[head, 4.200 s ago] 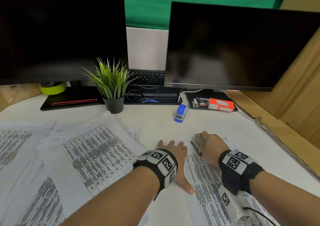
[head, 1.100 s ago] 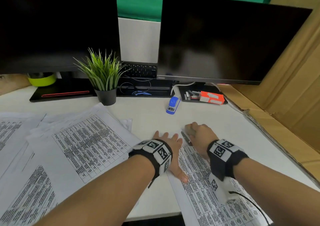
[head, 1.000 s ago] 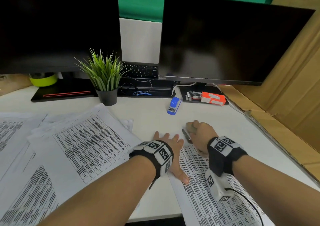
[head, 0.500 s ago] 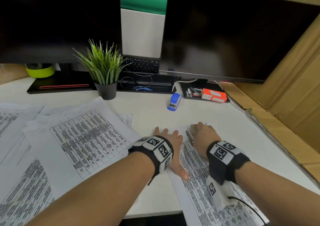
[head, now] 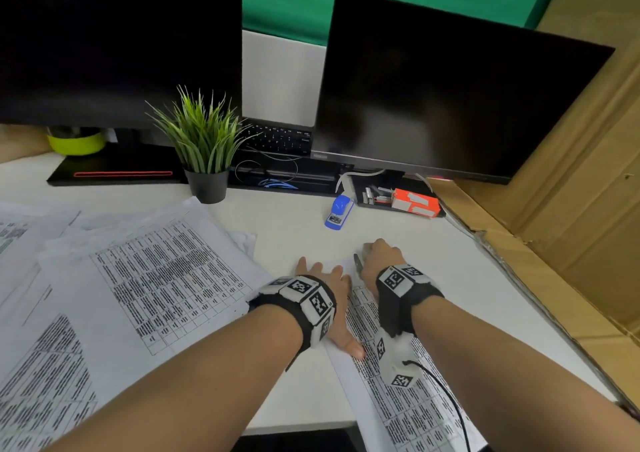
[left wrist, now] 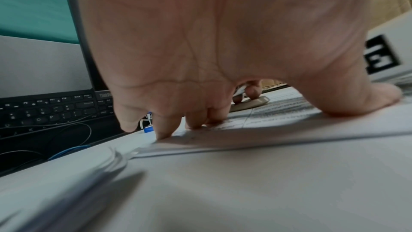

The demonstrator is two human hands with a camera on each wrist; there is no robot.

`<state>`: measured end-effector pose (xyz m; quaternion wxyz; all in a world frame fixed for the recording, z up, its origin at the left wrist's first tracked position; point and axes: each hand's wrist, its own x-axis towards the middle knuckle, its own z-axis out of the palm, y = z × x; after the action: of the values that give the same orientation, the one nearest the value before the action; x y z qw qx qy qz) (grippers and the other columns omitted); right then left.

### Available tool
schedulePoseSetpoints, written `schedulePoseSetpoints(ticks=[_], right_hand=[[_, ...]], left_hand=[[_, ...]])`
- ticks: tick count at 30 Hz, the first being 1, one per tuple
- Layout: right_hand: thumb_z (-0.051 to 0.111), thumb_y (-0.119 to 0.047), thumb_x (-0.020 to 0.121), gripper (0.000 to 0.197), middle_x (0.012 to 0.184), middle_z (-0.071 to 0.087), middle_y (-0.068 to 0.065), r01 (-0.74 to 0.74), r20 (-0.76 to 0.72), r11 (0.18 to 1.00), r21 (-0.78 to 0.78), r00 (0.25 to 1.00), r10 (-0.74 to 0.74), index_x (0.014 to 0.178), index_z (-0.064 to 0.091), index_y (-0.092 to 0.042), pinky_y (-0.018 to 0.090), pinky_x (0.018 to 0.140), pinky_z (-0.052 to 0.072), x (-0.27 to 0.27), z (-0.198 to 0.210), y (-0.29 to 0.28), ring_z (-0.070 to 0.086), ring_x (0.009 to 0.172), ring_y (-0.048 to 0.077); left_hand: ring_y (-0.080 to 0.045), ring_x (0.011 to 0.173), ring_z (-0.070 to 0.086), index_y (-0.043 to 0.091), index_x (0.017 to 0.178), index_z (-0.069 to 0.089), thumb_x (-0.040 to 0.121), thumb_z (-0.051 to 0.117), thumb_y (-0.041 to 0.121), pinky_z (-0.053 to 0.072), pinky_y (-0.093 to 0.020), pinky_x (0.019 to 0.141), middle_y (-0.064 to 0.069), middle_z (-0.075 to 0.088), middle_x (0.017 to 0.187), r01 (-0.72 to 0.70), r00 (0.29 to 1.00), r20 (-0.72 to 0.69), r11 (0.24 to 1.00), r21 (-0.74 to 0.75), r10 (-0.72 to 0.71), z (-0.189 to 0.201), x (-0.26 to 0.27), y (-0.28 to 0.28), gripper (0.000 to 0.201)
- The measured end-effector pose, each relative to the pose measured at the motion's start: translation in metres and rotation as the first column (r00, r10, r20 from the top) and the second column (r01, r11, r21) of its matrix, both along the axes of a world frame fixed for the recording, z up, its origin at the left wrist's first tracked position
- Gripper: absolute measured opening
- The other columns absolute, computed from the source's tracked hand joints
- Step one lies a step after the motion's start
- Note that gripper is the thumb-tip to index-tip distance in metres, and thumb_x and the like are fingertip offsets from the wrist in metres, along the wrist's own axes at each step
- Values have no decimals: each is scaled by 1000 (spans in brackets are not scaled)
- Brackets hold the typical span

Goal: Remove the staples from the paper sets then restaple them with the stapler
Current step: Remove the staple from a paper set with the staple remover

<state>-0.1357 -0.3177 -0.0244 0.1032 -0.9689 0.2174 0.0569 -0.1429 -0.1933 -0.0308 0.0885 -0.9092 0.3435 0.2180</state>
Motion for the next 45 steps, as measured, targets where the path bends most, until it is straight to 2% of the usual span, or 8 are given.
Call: schedulePoseSetpoints(ticks=[6,10,12,15,20,34,39,45], right_hand=[[42,-24,98,35,127,50,14,-42,3,998,-41,999,42,127,46,-6,35,92,43,14,15,-22,52,115,32],[39,-16,94,17,100,56,10,-103,13,995,11,995,103,106,49,-10,31,75,42,-7,16,-53,55,86,27],[37,-18,97,19,98,59,10,-129,15,990,52,992,129,106,50,-9,30,76,43,-22,16,-61,59,92,29],[43,-21,97,24,112,61,8,-172,-4,985,34,985,172,118,51,-13,25,81,41,-41,13,-64,59,105,28],[46,-17,94,38,120,53,13,-165,-29,986,-1,986,165,132,39,-15,33,89,47,-48,1,-60,54,109,30],[49,-17,88,35,122,50,11,-108,-78,992,-66,992,103,123,44,-14,35,85,46,9,-14,-53,55,108,29],[48,-17,88,37,126,47,10,-143,-112,977,-156,986,127,125,42,-13,30,74,40,21,-25,-52,54,108,27],[47,-18,93,37,123,45,14,-143,-84,972,-184,988,129,128,37,-10,39,83,47,15,-15,-44,57,105,33]], left_hand=[[-35,149,-3,22,155,-4,59,59,87,-9,-64,113,-3,-7,163,36,999,11,999,5,-36,-7,6,4,131],[-36,140,27,14,146,29,58,65,83,-1,-67,112,-11,29,152,90,994,58,996,-8,-90,5,4,2,118],[-34,136,31,14,137,42,58,66,82,-1,-66,112,-11,39,144,80,995,63,996,-45,-77,10,5,-2,107],[-32,146,15,17,148,28,57,68,81,-4,-63,113,-8,20,158,38,999,41,995,-89,-35,11,7,-7,118],[-37,148,-4,34,154,-4,64,68,77,-8,-64,112,5,-9,163,74,995,-60,996,-42,-77,3,12,-10,123],[-44,146,5,24,156,0,64,66,78,-5,-62,114,-6,-1,163,105,994,26,994,10,-106,-1,13,-19,125],[-39,145,15,20,156,5,66,64,77,-1,-61,116,-11,5,162,97,994,46,995,20,-98,3,14,-21,122],[-37,144,21,19,155,8,67,65,77,1,-60,117,-12,9,162,99,994,45,995,32,-100,5,12,-24,120]])
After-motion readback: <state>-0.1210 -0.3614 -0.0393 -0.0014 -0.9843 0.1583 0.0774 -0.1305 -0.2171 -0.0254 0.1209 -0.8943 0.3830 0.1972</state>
